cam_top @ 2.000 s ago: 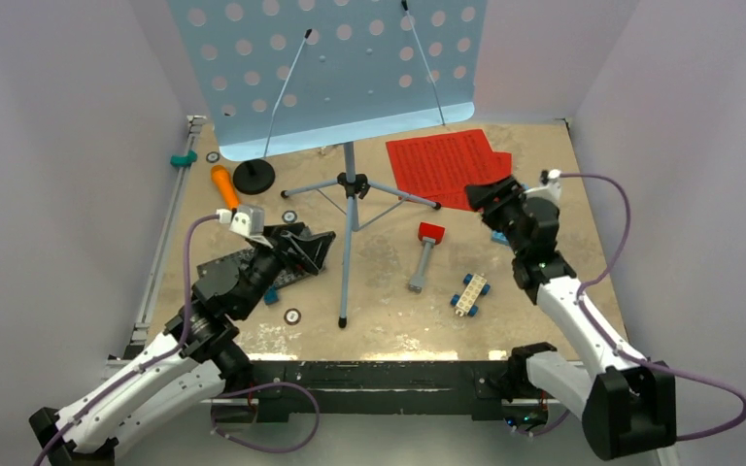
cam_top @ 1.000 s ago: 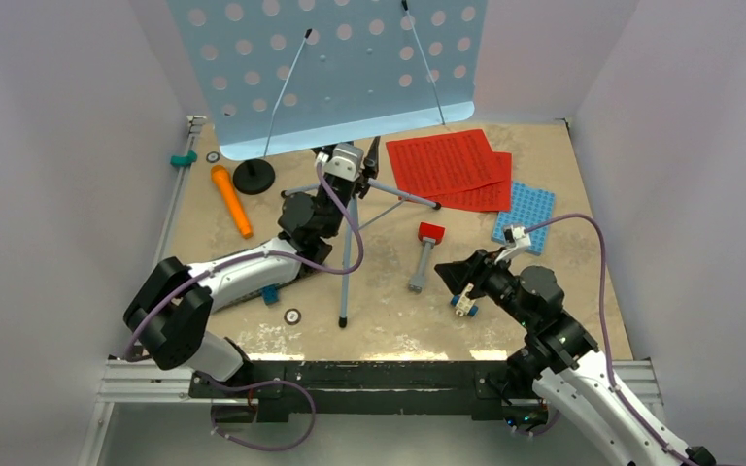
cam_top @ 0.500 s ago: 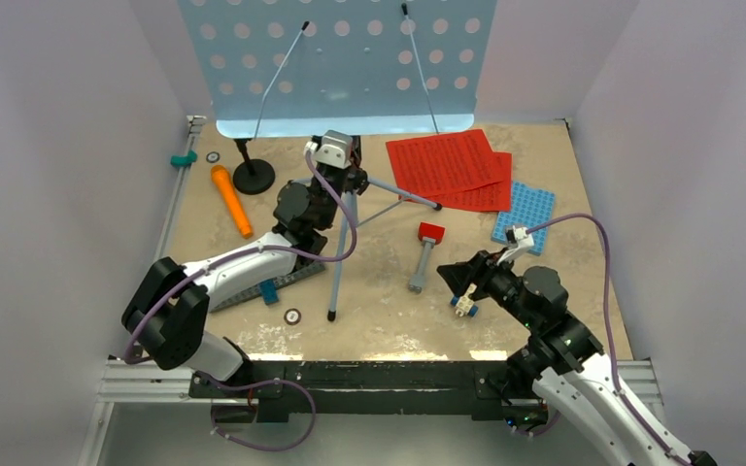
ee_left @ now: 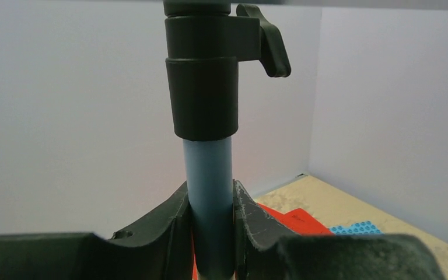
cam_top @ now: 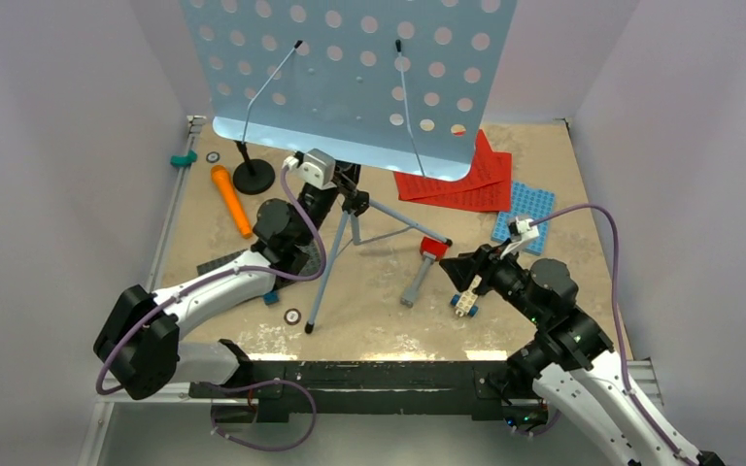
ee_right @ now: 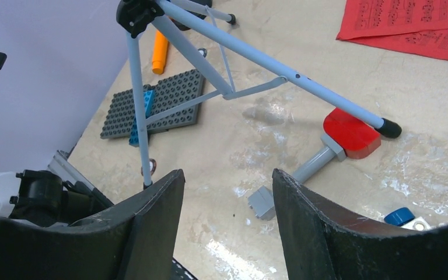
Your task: Pack up the instrument practice props
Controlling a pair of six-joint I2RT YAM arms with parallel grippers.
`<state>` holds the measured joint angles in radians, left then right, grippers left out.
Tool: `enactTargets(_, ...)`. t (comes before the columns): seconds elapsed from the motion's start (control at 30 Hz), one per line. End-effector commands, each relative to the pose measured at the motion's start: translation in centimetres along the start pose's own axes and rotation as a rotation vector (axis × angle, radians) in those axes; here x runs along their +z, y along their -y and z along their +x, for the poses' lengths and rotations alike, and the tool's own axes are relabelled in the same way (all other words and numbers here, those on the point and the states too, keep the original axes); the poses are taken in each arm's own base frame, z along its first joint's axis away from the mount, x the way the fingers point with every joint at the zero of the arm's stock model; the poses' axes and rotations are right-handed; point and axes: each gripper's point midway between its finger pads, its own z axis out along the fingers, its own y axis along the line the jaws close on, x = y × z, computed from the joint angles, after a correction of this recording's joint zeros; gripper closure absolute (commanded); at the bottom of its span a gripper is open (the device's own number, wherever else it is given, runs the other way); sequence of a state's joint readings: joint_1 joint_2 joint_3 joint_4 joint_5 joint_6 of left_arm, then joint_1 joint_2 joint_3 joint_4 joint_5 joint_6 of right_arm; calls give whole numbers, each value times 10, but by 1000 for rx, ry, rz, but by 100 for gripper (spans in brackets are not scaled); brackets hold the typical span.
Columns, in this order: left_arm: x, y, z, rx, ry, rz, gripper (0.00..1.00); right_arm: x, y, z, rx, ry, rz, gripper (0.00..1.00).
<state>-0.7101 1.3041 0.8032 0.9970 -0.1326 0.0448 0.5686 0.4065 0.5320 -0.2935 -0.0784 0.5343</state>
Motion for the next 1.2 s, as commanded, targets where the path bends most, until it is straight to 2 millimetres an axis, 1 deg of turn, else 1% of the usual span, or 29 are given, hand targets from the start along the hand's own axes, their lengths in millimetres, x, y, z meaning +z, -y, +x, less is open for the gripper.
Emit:
enactTargets(0.0,-5,28,-52,-146,143,134,100,-1,-9,-4,-45,-15,-36,38)
enactTargets(0.03,-6,29,-52,-160,143,137,100,0,-8,-3,-46,-20,-35,38)
enactTargets(0.13,-10,41,-49,-199,136,199,100,4,-13,6,-62,-65,-76,37)
enactTargets(0.23,-11,50,-45,-237,128,238,100,8,-19,10,-73,-80,-117,32)
enactTargets(0.37,-9,56,-38,-281,122,263,100,15,-25,2,-47,-61,-133,28)
enactTargets(0.43,-9,56,-35,-302,117,260,100,21,-35,-2,8,-77,-163,27)
enactTargets(0.63,-14,57,-25,-324,93,255,100,50,-64,-9,178,-142,-254,26)
enactTargets(0.73,-19,55,-18,-303,67,241,100,70,-72,-21,203,-135,-271,25)
enactTargets(0.77,-21,54,-16,-291,60,237,100,76,-76,-28,208,-123,-283,25)
enactTargets(0.87,-27,52,-8,-259,29,224,100,94,-88,-36,227,-155,-313,26)
enactTargets(0.97,-32,50,0,-231,4,217,100,110,-97,-39,260,-197,-341,28)
enactTargets(1.03,-33,48,5,-215,-11,212,100,119,-99,-39,279,-214,-350,30)
enactTargets(1.17,-34,46,11,-190,-23,203,100,132,-109,-33,291,-280,-373,36)
